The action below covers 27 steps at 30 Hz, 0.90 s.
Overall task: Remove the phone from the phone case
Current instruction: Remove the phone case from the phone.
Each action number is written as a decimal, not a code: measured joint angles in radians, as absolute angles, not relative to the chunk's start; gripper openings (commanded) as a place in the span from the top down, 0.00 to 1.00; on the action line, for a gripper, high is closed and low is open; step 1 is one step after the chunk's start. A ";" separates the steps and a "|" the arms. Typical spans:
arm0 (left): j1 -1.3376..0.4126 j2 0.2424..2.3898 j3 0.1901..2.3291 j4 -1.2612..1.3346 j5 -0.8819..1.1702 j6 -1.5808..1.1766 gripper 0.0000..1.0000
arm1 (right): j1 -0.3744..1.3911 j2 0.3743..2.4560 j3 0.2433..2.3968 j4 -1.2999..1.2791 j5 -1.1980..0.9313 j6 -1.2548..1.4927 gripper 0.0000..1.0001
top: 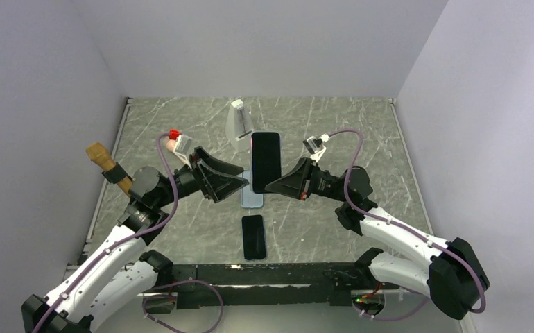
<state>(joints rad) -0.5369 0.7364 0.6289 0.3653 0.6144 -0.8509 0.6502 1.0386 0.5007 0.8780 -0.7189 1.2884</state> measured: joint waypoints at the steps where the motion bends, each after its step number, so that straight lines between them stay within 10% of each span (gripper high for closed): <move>1: -0.537 0.733 0.640 0.329 0.617 -0.823 0.32 | 0.646 1.039 0.496 0.896 -0.721 1.300 1.00; 5: -0.537 0.729 0.661 0.265 0.641 -0.765 0.24 | 0.639 1.041 0.486 0.952 -0.737 1.335 1.00; 10: -0.536 0.734 0.661 0.263 0.704 -0.754 0.39 | 0.637 1.057 0.473 1.050 -0.749 1.391 1.00; 16: -0.536 0.752 0.654 0.300 0.755 -0.770 0.27 | 0.636 1.065 0.464 1.106 -0.761 1.425 1.00; 27: -0.577 0.835 0.634 0.413 0.782 -0.835 0.46 | 0.635 1.061 0.464 1.108 -0.761 1.425 1.00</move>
